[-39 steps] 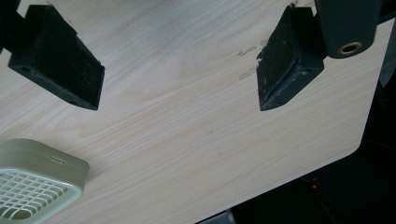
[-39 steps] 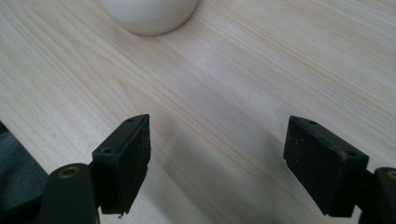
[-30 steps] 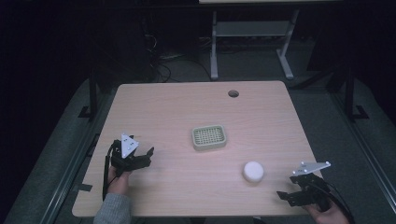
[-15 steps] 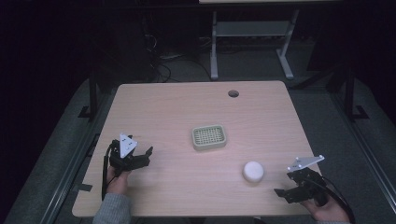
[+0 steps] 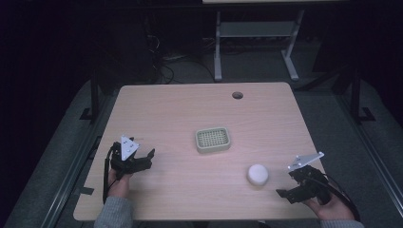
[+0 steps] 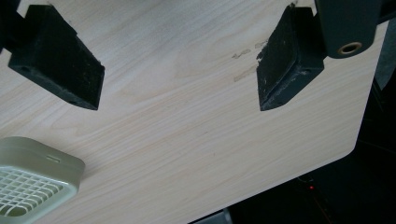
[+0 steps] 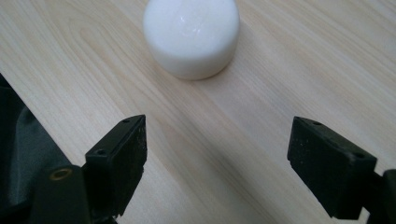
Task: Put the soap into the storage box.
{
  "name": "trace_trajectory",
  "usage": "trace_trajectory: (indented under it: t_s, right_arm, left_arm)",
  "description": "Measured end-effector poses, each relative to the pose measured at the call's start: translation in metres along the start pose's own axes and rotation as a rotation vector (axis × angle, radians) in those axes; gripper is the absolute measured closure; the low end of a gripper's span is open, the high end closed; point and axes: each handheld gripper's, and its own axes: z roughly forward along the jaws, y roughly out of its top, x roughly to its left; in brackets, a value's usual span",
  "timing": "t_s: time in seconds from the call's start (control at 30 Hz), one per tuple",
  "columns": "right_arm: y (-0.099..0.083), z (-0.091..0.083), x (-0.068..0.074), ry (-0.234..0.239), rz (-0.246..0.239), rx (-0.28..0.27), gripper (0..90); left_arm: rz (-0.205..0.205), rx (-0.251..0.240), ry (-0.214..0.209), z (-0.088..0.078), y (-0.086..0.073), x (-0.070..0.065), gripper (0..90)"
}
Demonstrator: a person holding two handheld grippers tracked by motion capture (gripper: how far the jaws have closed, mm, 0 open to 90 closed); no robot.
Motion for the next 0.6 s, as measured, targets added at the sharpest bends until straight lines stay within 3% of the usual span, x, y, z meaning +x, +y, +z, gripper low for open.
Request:
trace_trajectory:
  t_s: [0.6]
  right_arm:
    - [0.022,0.000,0.005,0.011,-0.056,0.033,18.8]
  left_arm:
    - [0.002,-0.003,0.001,-0.001,0.000,0.000,14.8]
